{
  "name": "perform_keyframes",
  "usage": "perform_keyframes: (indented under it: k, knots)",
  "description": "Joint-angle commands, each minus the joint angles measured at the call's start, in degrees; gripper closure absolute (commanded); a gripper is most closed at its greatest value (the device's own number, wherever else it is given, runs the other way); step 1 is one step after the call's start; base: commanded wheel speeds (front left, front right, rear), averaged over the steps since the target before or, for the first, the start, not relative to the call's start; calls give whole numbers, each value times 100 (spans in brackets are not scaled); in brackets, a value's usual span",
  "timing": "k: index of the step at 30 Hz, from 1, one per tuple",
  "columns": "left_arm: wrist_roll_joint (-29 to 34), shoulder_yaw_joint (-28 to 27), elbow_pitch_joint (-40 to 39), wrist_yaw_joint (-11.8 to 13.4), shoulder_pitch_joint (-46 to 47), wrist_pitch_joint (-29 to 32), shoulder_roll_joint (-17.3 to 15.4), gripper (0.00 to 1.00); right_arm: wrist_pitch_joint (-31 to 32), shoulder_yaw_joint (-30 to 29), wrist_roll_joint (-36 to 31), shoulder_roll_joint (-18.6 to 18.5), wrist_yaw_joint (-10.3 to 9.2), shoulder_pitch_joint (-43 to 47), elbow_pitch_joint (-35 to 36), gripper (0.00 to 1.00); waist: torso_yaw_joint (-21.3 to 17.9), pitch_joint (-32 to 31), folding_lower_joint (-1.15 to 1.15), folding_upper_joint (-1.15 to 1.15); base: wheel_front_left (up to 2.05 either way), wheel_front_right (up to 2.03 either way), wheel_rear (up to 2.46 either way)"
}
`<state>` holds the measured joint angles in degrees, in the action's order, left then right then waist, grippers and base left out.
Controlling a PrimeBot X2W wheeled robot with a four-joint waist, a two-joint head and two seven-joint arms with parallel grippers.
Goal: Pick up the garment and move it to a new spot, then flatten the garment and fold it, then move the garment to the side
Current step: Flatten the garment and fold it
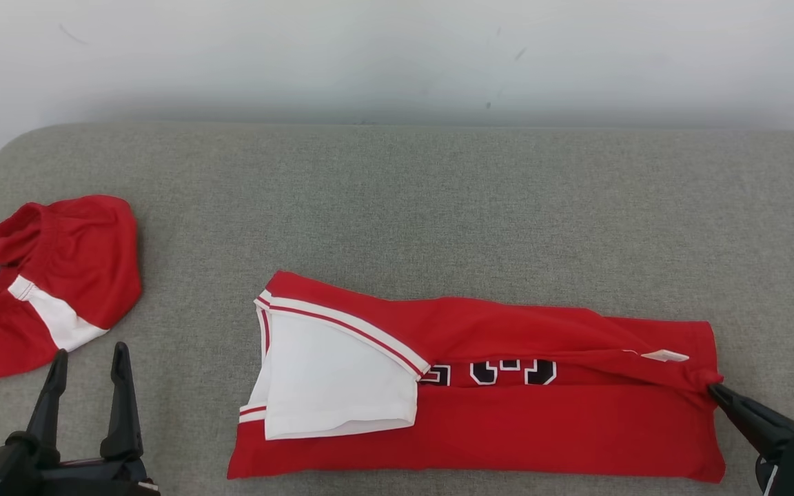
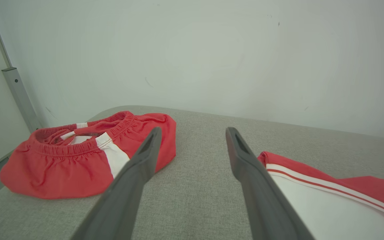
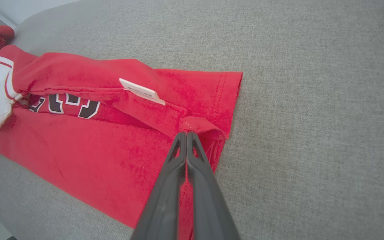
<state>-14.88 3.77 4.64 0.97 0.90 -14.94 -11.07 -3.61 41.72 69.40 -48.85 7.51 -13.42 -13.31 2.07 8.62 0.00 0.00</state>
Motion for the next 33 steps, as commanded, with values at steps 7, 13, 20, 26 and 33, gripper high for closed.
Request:
perform_keyframes:
  k: [7, 13, 20, 26, 33]
  knots:
    - [49, -42, 30, -30, 53, -33, -48, 0, 75, 218, -77, -9, -4, -1, -187, 100, -5, -43, 0, 0, 0, 0, 0]
    - [42, -73, 31, -25, -48, -33, -57, 0, 107, 324, 14, 44, -4, -62, -358, 92, -23, -84, 0, 0, 0, 0, 0]
    - [40, -90, 36, -14, -89, -33, -29, 0, 28, 293, 266, -85, -4, -7, -275, 0, -64, -138, 0, 0, 0, 0, 0]
    - [65, -108, 5, -11, -111, -33, -7, 0, -326, 112, 273, -213, -4, -15, -174, 0, -108, -183, 0, 0, 0, 0, 0]
    - [115, -119, -49, -26, -97, -33, -9, 0, -516, 4, -105, 72, -4, -182, -771, 0, -93, -200, 0, 0, 0, 0, 0]
